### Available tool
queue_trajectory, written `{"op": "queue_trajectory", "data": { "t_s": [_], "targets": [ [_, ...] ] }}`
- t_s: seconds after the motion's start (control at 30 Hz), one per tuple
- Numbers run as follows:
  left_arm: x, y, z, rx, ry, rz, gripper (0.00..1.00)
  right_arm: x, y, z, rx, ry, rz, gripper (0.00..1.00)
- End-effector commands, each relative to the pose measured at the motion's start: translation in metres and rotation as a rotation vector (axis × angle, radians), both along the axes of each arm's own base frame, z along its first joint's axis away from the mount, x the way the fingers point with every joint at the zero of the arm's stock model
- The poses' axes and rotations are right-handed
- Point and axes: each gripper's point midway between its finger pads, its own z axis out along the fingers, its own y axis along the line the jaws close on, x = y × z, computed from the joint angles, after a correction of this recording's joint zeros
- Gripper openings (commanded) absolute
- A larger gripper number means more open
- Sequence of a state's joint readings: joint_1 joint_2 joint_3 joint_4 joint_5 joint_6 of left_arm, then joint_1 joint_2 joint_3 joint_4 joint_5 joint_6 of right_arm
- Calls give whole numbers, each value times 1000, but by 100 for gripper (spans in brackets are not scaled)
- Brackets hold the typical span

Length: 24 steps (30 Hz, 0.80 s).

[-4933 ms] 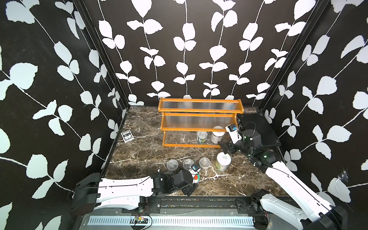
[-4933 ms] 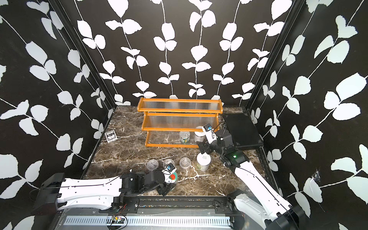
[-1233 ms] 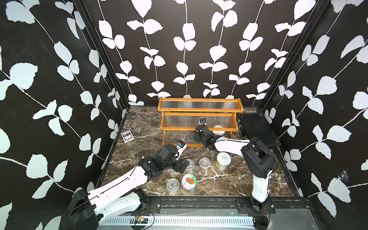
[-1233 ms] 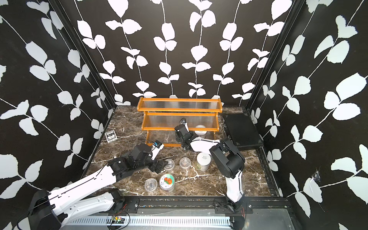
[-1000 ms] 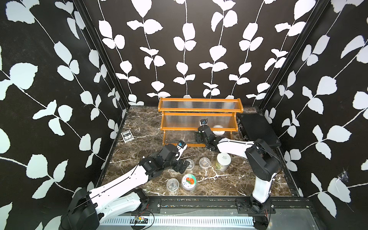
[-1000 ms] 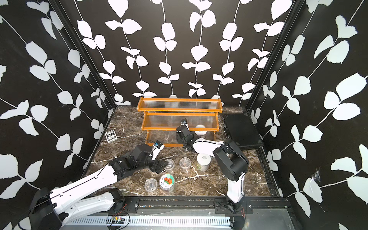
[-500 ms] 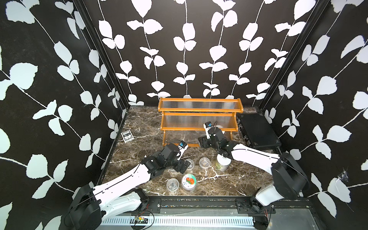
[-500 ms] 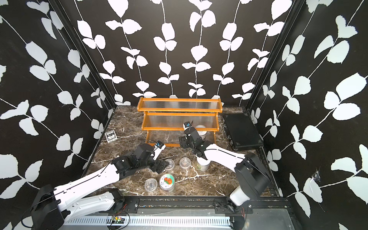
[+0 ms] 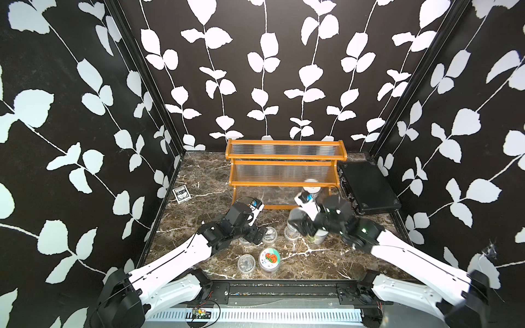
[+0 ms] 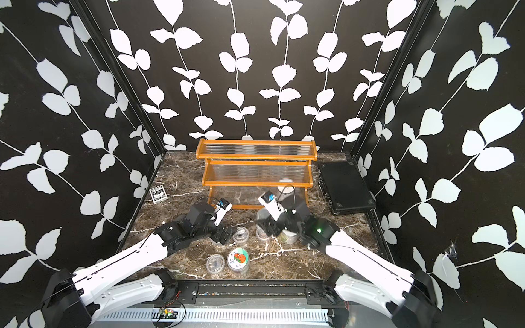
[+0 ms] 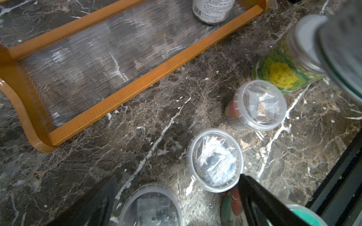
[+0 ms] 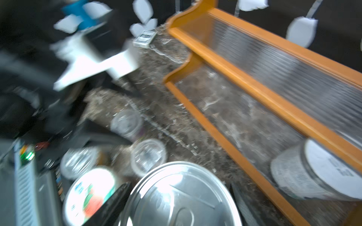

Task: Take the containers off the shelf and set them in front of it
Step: Place the container at the center of the board.

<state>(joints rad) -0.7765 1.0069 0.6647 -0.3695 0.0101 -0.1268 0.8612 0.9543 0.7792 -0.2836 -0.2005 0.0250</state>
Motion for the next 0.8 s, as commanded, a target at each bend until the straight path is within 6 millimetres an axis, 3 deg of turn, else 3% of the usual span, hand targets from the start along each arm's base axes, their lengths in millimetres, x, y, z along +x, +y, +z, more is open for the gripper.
{"op": "queue_trajectory", "data": {
  "t_s": [0.0, 0.13, 0.37, 0.53, 0.77],
  "targets": [
    [5, -1, 11, -9, -24, -10, 99, -44, -5, -28, -58, 22, 144, 67],
    [8, -3, 13, -2, -24, -21, 99, -76, 0, -52, -125, -16, 241, 67],
    [10, -3, 12, -1, -18, -27, 99, -97, 15, -100, -214, -85, 312, 67],
    [14, -2, 16, -4, -32, -20, 99, -95, 20, -129, -254, -92, 303, 67],
    [15, -3, 13, 3, -22, -33, 99, -84, 14, -151, -315, -114, 252, 70]
  ]
}}
